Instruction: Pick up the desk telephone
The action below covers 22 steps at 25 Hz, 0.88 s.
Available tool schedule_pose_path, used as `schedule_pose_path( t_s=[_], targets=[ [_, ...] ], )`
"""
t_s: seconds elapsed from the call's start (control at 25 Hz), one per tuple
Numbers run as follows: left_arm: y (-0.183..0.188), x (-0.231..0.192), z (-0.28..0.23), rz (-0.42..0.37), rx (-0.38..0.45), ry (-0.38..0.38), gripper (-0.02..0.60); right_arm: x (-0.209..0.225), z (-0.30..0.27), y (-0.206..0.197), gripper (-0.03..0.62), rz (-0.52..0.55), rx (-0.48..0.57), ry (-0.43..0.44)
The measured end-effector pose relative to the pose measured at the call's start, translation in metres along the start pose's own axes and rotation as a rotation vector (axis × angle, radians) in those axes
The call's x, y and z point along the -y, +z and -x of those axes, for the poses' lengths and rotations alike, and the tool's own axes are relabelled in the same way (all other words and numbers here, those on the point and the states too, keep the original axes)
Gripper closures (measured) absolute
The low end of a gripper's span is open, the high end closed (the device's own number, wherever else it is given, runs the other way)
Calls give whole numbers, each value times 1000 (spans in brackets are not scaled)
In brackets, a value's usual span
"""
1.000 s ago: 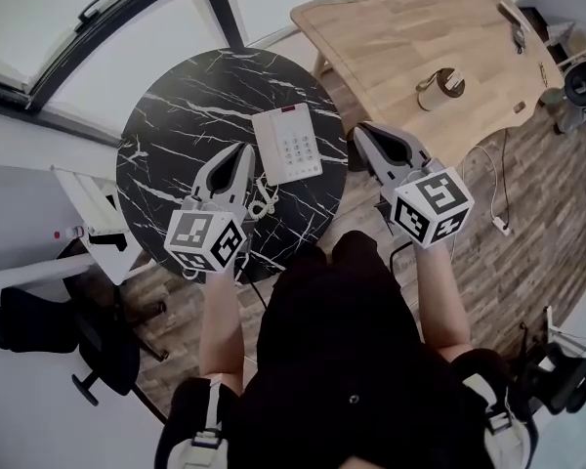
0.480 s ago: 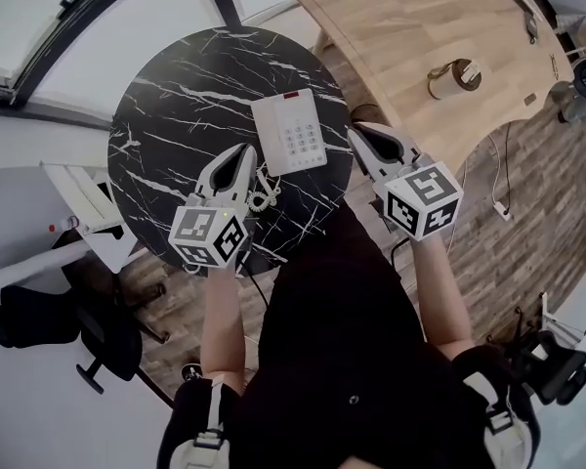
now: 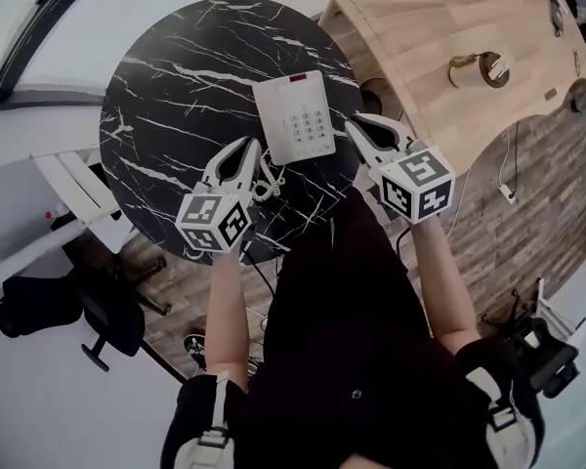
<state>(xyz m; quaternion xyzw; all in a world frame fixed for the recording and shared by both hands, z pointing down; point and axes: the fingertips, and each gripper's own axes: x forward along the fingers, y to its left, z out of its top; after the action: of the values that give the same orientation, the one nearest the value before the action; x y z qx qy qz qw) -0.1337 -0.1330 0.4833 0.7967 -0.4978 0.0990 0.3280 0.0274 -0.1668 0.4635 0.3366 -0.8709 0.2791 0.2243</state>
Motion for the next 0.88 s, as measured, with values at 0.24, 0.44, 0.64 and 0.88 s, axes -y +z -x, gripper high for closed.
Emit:
schedule_pose_path(
  t_s=[0.24,0.44,0.64,0.88],
  targets=[
    [-25,-16,-21,36,-75,-4,561,11,-26,-27,560,-51,-81,5],
    [-45,-25,-36,61,-136,-19,476,21,-45,-53,560,-95,-145,-4],
    [-62,-32,-51,85,-185,-26,439,28,-61,-77,557,-127,-202,-8],
    [-83,-41,-66,116,-244,-29,383,33,-78,-104,439,-166,-280,2]
  ],
)
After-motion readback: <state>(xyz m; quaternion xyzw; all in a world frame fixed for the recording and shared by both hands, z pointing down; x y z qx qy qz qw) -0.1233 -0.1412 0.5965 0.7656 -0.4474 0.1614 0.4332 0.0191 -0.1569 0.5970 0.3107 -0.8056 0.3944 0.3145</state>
